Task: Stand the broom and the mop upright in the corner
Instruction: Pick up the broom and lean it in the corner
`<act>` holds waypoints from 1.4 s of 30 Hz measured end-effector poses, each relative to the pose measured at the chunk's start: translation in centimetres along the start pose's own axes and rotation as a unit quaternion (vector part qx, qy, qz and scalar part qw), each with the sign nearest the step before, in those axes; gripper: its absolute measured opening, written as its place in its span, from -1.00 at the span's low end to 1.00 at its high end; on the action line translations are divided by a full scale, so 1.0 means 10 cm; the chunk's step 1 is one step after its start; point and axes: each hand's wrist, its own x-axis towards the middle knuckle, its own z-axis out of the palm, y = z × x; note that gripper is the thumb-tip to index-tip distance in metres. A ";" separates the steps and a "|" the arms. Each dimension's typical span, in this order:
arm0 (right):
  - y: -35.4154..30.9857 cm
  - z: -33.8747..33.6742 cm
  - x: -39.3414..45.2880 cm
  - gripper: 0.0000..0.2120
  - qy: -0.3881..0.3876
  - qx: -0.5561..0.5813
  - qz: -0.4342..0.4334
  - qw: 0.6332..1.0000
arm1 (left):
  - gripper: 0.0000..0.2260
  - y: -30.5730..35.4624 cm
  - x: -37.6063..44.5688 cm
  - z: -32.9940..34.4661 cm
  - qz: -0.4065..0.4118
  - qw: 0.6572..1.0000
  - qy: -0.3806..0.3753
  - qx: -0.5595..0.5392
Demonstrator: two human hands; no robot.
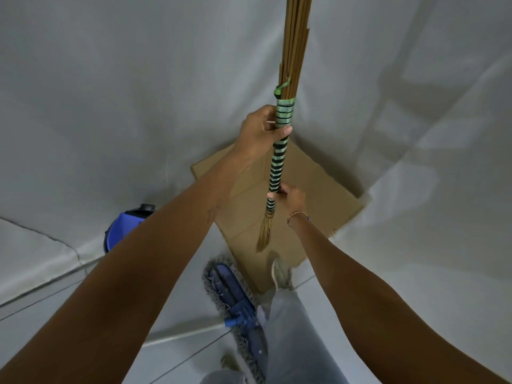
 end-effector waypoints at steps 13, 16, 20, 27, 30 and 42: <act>0.76 0.22 2.80 -0.73 -0.050 0.000 0.037 0.998 | -0.70 -1.33 2.54 0.46 -0.103 0.990 0.095 0.033; 1.02 0.40 3.29 -0.72 -0.055 -0.007 0.041 0.998 | -0.71 -1.76 3.00 0.49 -0.112 0.989 0.096 0.030; 1.34 0.66 3.77 -0.71 -0.069 -0.028 0.044 0.996 | -0.68 -2.37 3.43 0.46 -0.134 0.984 0.113 0.020; 2.01 0.95 4.44 -0.70 -0.076 -0.043 0.077 0.993 | -0.62 -3.30 3.93 0.50 -0.163 0.983 0.080 -0.005; 2.26 1.07 4.68 -0.73 -0.075 -0.056 0.085 0.992 | -0.61 -3.62 4.09 0.57 -0.159 0.985 0.066 -0.013; 2.50 1.34 5.14 -0.79 -0.051 -0.108 0.142 0.983 | -0.56 -4.02 4.28 0.72 -0.175 0.978 0.110 0.011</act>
